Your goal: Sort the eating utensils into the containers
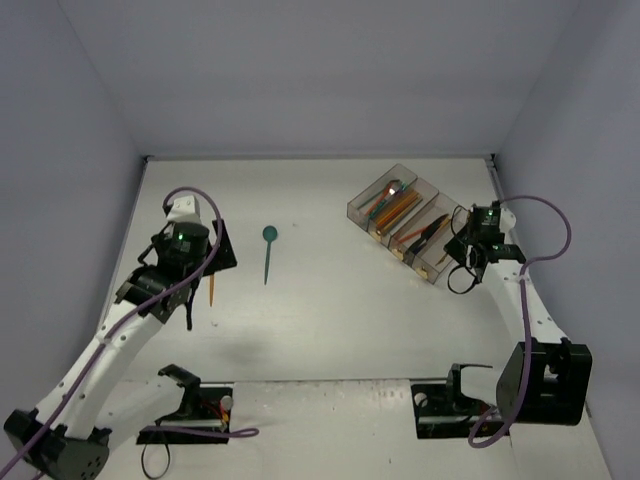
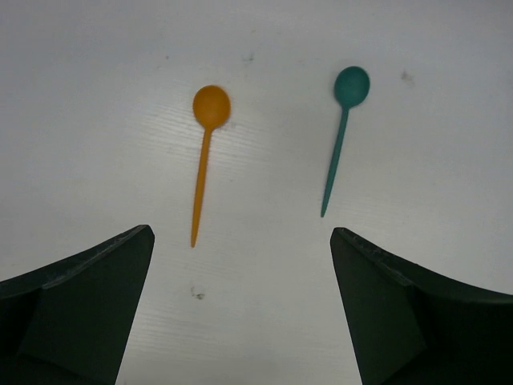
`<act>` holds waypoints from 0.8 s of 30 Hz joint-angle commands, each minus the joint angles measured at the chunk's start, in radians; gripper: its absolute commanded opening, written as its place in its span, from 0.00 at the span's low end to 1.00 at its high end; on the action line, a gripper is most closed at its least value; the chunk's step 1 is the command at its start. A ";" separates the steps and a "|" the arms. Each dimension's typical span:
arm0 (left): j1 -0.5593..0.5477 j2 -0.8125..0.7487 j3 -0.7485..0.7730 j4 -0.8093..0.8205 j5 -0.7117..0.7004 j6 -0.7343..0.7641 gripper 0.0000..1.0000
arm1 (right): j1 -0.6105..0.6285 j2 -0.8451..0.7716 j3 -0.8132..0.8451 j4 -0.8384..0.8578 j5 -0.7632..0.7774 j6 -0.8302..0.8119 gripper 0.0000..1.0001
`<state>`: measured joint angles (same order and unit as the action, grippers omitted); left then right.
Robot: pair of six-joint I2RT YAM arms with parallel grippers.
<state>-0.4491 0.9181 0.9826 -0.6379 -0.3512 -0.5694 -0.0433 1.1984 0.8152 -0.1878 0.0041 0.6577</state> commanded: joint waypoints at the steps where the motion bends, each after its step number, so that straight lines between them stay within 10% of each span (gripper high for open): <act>1: 0.028 -0.049 -0.020 -0.028 -0.027 0.077 0.91 | -0.026 0.100 0.069 0.040 -0.015 0.014 0.00; 18: 0.062 -0.060 -0.084 -0.068 -0.012 0.074 0.91 | -0.040 0.347 0.080 0.244 -0.108 0.033 0.05; 24: 0.067 -0.036 -0.096 -0.071 0.020 0.063 0.91 | -0.040 0.329 0.067 0.249 -0.090 0.002 0.37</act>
<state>-0.3904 0.8632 0.8863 -0.7178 -0.3438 -0.5049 -0.0780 1.5692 0.8734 -0.0016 -0.0941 0.6805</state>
